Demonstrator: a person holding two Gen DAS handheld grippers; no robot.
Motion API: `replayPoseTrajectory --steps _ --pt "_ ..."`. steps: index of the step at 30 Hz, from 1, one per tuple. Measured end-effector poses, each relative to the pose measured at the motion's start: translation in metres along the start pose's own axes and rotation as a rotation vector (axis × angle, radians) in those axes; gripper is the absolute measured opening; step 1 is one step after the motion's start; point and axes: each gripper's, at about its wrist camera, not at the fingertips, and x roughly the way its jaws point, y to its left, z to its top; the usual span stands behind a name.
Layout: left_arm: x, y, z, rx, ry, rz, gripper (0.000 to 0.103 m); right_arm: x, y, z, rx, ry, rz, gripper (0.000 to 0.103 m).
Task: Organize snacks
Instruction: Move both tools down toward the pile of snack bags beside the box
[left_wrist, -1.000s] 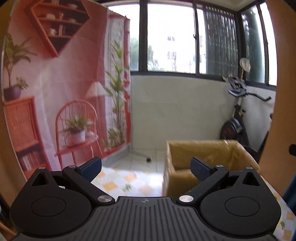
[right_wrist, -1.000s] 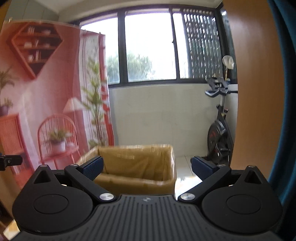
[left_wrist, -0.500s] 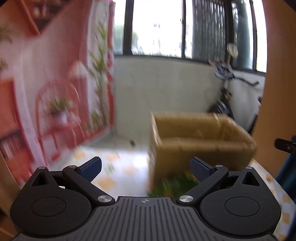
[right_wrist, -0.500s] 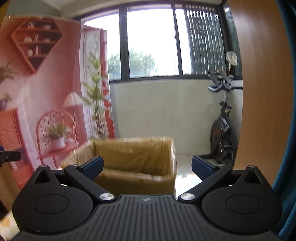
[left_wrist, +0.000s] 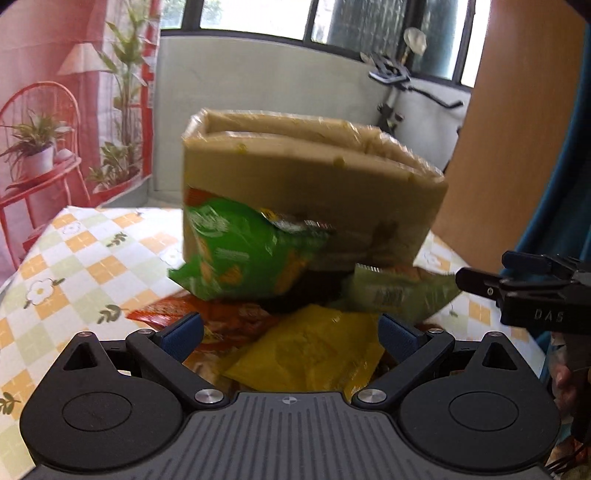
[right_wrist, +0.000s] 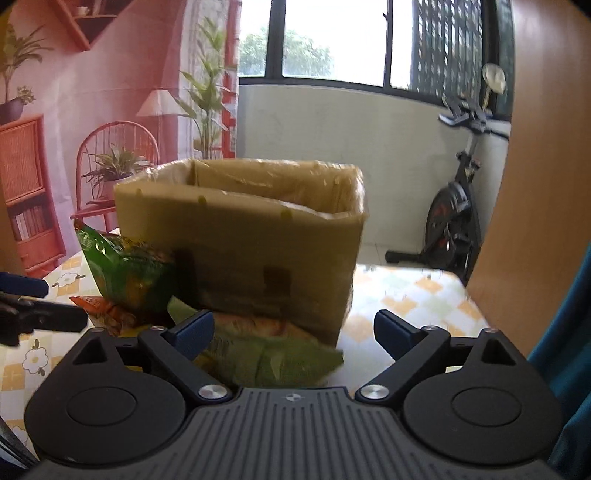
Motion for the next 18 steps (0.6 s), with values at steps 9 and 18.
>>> replayPoseTrajectory --steps 9,18 --pt "0.022 -0.013 -0.012 0.031 0.070 -0.022 0.100 0.015 -0.019 -0.023 0.082 0.101 0.019 0.090" --pt "0.038 -0.031 -0.016 0.132 0.112 -0.013 0.096 0.013 -0.027 -0.038 0.109 0.130 0.021 0.090"
